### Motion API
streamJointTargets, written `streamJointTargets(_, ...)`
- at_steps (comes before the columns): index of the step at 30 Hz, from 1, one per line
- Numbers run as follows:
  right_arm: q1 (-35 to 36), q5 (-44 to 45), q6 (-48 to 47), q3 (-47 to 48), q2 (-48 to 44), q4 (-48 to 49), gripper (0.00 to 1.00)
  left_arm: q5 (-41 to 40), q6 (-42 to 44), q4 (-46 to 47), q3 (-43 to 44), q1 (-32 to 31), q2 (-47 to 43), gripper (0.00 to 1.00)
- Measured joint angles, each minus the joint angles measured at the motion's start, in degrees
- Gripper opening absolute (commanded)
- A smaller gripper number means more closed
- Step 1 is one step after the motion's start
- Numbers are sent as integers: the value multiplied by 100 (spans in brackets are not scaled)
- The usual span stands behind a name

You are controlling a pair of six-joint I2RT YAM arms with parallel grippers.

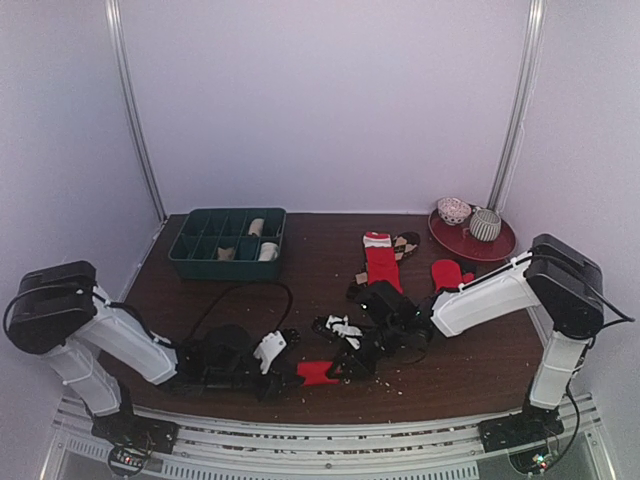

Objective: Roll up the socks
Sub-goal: Roll a pair of socks at the center of the board, then pick up a pair of socks from the center of the board.

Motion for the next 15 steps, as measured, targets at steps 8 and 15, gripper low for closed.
streamJointTargets(8,-118,-378,546,461,289,-691,13,-671,758,-798,-518,-42,-2227,86)
streamJointTargets(15,-125,-424,671,933,490,-1351,13,-459,1996,-914,-374,-146,-2538,92)
